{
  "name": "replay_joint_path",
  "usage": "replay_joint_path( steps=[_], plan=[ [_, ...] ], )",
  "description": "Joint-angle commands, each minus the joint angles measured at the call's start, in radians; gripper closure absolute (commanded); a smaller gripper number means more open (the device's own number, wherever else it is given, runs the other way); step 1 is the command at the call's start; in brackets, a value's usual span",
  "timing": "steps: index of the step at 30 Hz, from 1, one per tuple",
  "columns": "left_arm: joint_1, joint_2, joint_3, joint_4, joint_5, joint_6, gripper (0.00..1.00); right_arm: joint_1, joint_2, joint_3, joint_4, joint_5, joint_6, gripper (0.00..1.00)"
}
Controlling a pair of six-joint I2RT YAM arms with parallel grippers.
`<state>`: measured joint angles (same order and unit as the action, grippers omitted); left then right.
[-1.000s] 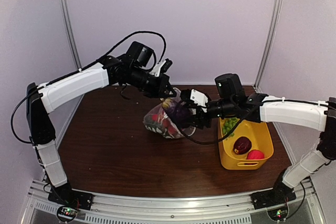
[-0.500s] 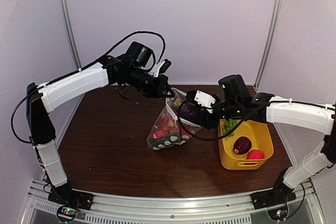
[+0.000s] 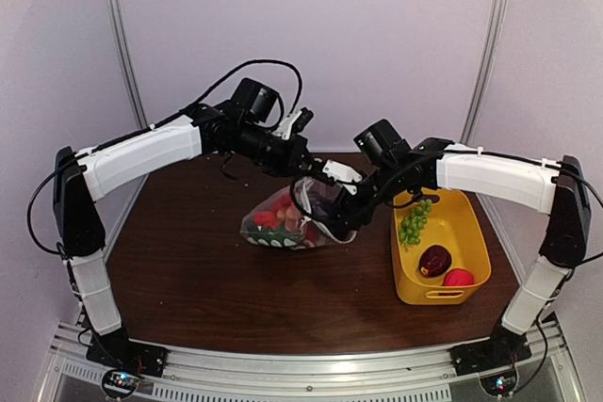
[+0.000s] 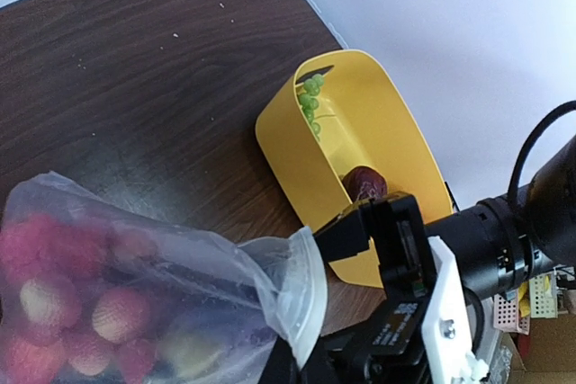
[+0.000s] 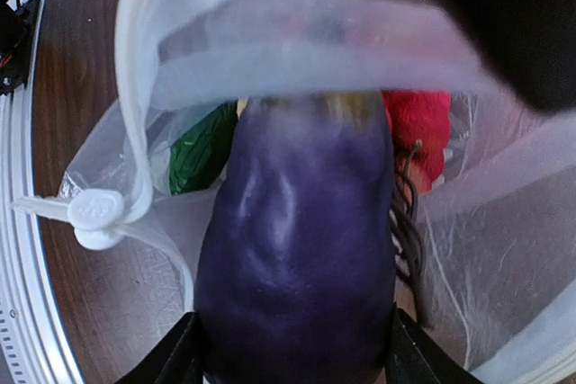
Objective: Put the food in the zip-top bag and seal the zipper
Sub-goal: Place the fake vegetable in the zipper food storage bag.
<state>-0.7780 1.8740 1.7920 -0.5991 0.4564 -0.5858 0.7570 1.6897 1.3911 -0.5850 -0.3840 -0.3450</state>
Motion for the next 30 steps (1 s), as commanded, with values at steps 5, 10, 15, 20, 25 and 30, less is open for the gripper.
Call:
replay_joint_path(
  steps=[5, 10, 15, 20, 25, 30],
  plan=[
    [-0.012, 0.009, 0.011, 0.109, 0.036, -0.021, 1.0, -0.001, 0.05, 0.119, -0.005, -0.097, 0.291, 0.55],
    [-0.012, 0.007, 0.011, 0.12, 0.022, -0.041, 1.0, -0.028, 0.027, 0.041, 0.086, -0.012, 0.522, 0.59],
    [-0.012, -0.014, -0.027, 0.18, -0.027, -0.095, 1.0, -0.07, -0.01, -0.022, 0.223, -0.17, 0.75, 0.59],
    [-0.014, -0.026, -0.056, 0.255, -0.048, -0.146, 1.0, -0.071, -0.043, -0.018, 0.201, -0.146, 0.903, 0.6],
    [-0.019, 0.006, -0.07, 0.331, 0.014, -0.192, 1.0, -0.065, -0.033, 0.012, 0.171, -0.032, 1.059, 0.61],
    [-0.027, 0.015, -0.06, 0.364, 0.028, -0.221, 1.0, -0.059, 0.017, 0.052, 0.117, 0.129, 1.144, 0.58]
  ],
)
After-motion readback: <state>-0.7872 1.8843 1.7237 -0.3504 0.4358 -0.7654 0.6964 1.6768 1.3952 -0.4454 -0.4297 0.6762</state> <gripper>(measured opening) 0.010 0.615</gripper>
